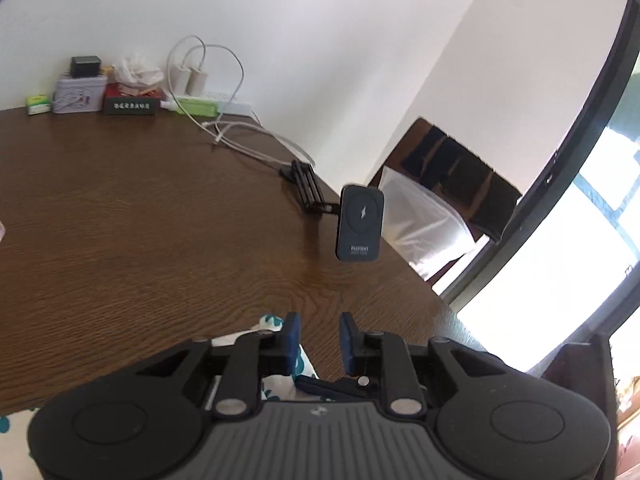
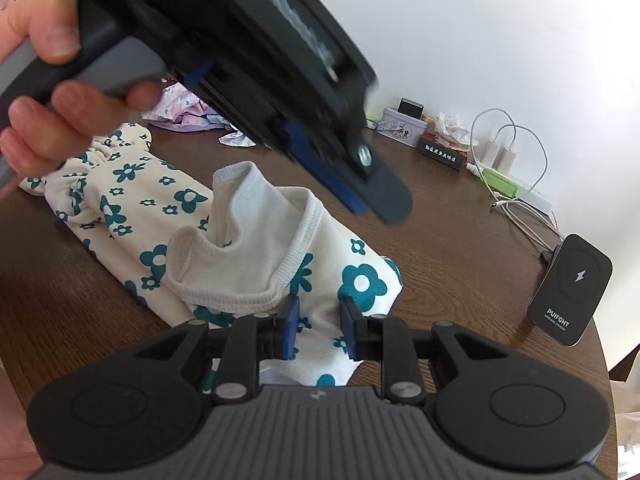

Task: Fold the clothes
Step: 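Fold the held end over the strip with the right gripper toward the left gripper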

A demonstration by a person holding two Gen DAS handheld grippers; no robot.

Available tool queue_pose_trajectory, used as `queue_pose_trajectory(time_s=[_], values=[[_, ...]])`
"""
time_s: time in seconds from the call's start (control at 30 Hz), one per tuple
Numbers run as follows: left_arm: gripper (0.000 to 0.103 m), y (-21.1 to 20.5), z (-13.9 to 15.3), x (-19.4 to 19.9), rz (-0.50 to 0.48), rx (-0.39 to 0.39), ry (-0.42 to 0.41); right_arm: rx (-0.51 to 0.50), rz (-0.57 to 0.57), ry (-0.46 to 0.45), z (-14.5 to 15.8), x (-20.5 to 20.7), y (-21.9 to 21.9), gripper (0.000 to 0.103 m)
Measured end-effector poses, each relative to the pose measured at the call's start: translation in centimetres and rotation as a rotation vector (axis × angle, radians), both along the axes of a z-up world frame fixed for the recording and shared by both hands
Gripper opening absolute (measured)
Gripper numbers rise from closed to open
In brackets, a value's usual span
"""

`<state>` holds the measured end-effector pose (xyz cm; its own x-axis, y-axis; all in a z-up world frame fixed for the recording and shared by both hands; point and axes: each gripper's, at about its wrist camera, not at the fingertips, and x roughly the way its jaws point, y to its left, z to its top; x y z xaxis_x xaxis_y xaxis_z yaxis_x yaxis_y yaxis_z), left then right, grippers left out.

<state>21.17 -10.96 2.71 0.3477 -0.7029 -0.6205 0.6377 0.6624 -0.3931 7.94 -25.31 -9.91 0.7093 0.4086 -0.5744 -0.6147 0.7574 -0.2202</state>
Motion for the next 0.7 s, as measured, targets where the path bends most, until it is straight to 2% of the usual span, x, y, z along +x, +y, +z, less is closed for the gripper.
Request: queue_pose_trajectory(time_s=[0.07,0.13,0.33,0.4,0.53,0.63,0.7], values=[[0.01,-0.6,-1.8,0.4,0.016,0.05,0.025,-0.005,0.002,-0.011,0.0,-0.3,0.0,0.024],[0.005,-0.2,-2.9,1.1,0.035,0.05,0.057,0.014,0.009,-0.007,0.3,-0.7,-0.4,0.024],[0.004,1.4,-4.6,2.4,0.067,-0.001,0.118,0.113,0.028,0.062,1.0,-1.3,-2.1,0.024],[0.004,1.8,-5.2,2.7,0.071,-0.026,0.139,0.11,0.027,0.095,0.2,-1.2,-2.0,0.024],[0.003,2.7,-5.8,3.1,0.083,-0.078,0.174,0.109,0.016,0.103,-0.2,-1.3,-1.4,0.024],[0.003,3.3,-5.2,3.0,0.096,-0.107,0.175,0.114,0.021,0.11,0.0,-1.2,-1.5,0.024],[0.015,4.3,-3.8,2.3,0.105,-0.143,0.131,0.141,0.015,0.108,0.6,-1.2,-2.0,0.026]])
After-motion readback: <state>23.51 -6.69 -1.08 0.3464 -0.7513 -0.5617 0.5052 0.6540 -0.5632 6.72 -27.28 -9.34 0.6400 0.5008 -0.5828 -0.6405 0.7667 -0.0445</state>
